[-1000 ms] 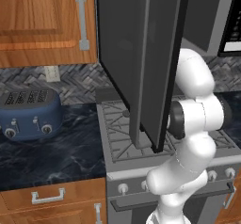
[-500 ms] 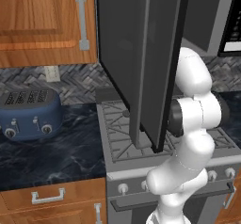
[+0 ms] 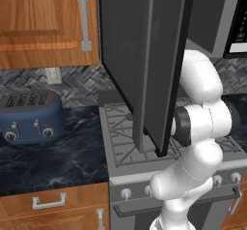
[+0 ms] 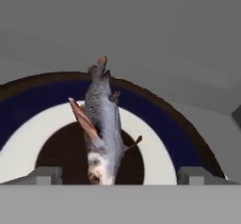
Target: Transport the fish from the fridge to the microwave and turn on the microwave.
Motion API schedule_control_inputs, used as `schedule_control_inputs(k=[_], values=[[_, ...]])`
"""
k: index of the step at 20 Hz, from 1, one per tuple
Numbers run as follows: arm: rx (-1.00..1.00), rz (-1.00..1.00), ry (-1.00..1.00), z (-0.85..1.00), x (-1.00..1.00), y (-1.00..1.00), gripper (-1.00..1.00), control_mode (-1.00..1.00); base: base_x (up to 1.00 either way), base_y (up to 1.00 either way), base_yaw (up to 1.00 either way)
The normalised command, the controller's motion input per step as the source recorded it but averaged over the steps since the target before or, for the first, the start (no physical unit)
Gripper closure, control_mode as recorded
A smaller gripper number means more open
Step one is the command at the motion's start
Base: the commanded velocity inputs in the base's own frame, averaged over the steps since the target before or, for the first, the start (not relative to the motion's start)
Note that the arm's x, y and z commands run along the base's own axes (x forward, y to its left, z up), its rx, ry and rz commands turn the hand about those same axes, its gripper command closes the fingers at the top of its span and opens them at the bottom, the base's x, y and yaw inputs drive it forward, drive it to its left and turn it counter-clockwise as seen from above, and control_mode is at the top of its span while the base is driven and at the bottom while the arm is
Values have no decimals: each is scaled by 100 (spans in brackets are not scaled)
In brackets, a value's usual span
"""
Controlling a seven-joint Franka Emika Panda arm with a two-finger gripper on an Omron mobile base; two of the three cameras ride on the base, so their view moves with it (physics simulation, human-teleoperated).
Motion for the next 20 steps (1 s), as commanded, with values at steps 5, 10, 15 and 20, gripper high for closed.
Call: schedule_control_inputs(k=[5, 10, 15, 20], values=[[0, 0, -5, 15, -78, -13, -100, -100, 0, 0, 0], [3, 0, -8, 14, -94, -21, -100, -100, 0, 0, 0], [1, 0, -5, 12, -91, -9, -100, -100, 0, 0, 0], [0, 0, -17, 2, -78, -1, -100, -100, 0, 0, 0]])
